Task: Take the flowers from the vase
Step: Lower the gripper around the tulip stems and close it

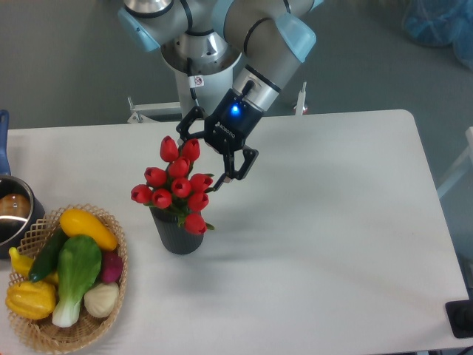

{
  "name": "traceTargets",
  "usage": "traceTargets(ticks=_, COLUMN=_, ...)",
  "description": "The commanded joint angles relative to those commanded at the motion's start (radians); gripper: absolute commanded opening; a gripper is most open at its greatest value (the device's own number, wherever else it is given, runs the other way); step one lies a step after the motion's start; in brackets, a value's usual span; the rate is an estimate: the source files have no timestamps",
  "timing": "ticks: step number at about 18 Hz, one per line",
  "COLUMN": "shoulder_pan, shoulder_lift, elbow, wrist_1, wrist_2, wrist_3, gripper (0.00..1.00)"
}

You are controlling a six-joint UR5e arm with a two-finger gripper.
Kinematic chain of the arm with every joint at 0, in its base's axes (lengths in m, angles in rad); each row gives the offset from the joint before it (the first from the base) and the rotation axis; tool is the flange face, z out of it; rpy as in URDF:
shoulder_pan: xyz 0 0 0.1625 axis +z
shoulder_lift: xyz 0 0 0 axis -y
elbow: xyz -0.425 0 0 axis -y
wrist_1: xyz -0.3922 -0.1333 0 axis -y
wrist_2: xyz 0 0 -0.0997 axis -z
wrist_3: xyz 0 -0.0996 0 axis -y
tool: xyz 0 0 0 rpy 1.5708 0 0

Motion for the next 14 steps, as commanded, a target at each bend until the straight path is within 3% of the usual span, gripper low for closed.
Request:
traceTargets(ticks=5, shoulder_pan=-0.003, shoulder_lift=-0.014, elbow=0.005, wrist_1=0.005, wrist_2=0.003, wrist_3=0.009, gripper=0.96)
traceTargets(ticks=10, shoulder_pan=-0.006, shoulder_lift=-0.014, elbow=0.003, wrist_1=0.008, wrist_2=0.000, wrist_3=0.009, gripper=0.83)
traceTargets(ticks=14, shoulder_pan=-0.015, shoulder_lift=-0.011, elbow=0.005, wrist_1=0.006, wrist_2=0.000, wrist_3=0.009, gripper=0.79)
